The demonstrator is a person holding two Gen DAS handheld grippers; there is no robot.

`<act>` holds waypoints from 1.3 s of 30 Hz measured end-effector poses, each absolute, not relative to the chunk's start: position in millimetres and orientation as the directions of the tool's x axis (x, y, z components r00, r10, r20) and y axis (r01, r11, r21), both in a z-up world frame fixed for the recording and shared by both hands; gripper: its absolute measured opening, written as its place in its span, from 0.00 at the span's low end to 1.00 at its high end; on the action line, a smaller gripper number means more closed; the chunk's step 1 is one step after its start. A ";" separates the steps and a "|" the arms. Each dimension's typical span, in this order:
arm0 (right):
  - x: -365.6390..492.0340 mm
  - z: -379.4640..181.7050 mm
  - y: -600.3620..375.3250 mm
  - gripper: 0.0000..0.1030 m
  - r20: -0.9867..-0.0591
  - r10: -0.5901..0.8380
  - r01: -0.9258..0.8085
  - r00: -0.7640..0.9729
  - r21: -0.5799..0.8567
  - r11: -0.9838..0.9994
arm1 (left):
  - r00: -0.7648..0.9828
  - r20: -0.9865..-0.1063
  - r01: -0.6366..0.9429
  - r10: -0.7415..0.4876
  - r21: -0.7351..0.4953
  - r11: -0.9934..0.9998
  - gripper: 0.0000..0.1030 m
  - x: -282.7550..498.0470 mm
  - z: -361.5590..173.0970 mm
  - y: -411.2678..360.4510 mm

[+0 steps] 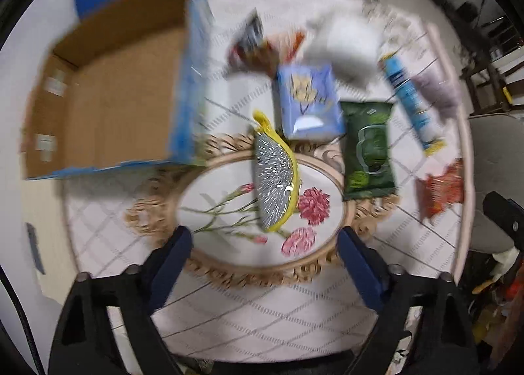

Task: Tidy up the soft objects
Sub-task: 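Grasp the yellow-grey sponge with the left tool while the right tool grasps the green snack bag, then carry both items into the cardboard box and open both tools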

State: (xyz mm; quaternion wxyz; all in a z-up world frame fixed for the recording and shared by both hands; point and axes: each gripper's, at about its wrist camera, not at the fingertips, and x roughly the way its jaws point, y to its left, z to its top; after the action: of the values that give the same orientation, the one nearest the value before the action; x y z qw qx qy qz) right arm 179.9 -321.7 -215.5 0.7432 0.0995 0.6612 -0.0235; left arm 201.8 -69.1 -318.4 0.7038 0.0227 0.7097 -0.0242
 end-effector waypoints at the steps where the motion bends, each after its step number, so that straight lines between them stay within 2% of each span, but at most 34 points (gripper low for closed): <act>1: 192.1 -239.4 -316.7 1.00 -0.988 0.122 0.156 0.098 0.136 0.978 | -0.038 -0.999 0.059 -0.001 -0.003 0.998 0.79 207.4 -337.0 -71.4; 5: 221.9 -305.6 -293.7 1.00 -0.984 0.180 0.133 0.001 0.178 0.975 | -0.094 -0.995 0.030 0.013 0.010 0.999 0.78 221.3 -390.1 -73.5; 11: 238.2 -356.1 -262.6 0.98 -0.974 0.208 0.104 -0.093 0.198 0.975 | -0.109 -0.994 -0.003 0.002 0.003 1.000 0.78 222.0 -416.7 -67.4; 12: 240.7 -361.8 -259.0 0.97 -0.974 0.203 0.101 -0.101 0.193 0.976 | -0.105 -0.994 -0.011 -0.003 -0.002 1.000 0.72 221.8 -419.1 -65.2; 15: 246.9 -380.0 -250.4 0.95 -0.975 0.184 0.093 -0.124 0.173 0.981 | -0.096 -0.995 -0.019 -0.007 -0.005 1.000 0.46 219.7 -423.8 -60.8; 17: 249.1 -394.0 -245.0 0.82 -0.974 0.167 0.090 -0.153 0.154 0.984 | -0.076 -0.997 -0.006 -0.005 -0.005 1.000 0.42 216.7 -423.6 -63.2; 18: 249.1 -399.5 -242.6 0.68 -0.973 0.161 0.088 -0.166 0.148 0.985 | -0.080 -0.997 -0.003 -0.004 -0.004 1.000 0.41 212.3 -422.9 -63.7; 19: 247.7 -404.9 -240.7 0.57 -0.973 0.142 0.081 -0.180 0.129 0.988 | -0.078 -0.997 0.000 0.006 0.006 1.000 0.40 205.8 -420.1 -64.5; 21: 241.7 -401.5 -240.6 0.45 -0.976 0.138 0.080 -0.169 0.126 0.989 | -0.062 -0.998 0.002 0.013 0.013 1.000 0.40 185.4 -411.1 -65.1; 22: 236.4 -397.6 -241.8 0.43 -0.973 0.148 0.086 -0.176 0.135 0.987 | -0.060 -0.998 0.001 0.009 0.009 1.000 0.40 174.5 -401.0 -64.2; 25: 213.8 -373.1 -240.8 0.41 -0.969 0.187 0.068 -0.164 0.178 0.982 | -0.029 -0.999 -0.008 -0.026 -0.026 1.000 0.40 135.7 -361.1 -56.4; 30: 191.3 -309.6 -216.5 0.40 -0.947 0.299 -0.005 -0.120 0.302 0.953 | 0.122 -0.989 -0.033 -0.089 -0.093 0.995 0.40 115.0 -258.4 -13.1; 33: 199.7 -262.5 -185.8 0.40 -0.929 0.366 -0.050 -0.063 0.369 0.928 | 0.175 -0.975 -0.061 -0.136 -0.149 0.987 0.40 145.4 -208.8 15.9; 35: 214.8 -231.0 -160.0 0.40 -0.909 0.416 -0.086 -0.022 0.417 0.905 | 0.197 -0.970 -0.080 -0.145 -0.164 0.983 0.40 176.4 -203.7 45.4; 39: 252.6 -204.2 -104.0 0.40 -0.896 0.444 -0.129 0.018 0.438 0.890 | 0.183 -0.973 -0.114 -0.140 -0.163 0.980 0.40 236.5 -205.5 101.7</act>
State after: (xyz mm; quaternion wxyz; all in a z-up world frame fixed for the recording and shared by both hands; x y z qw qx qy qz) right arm 252.6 -104.0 -204.2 0.7038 0.1172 0.6705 0.2036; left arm 236.5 101.7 -205.5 0.7626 -0.0994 0.6392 -0.0086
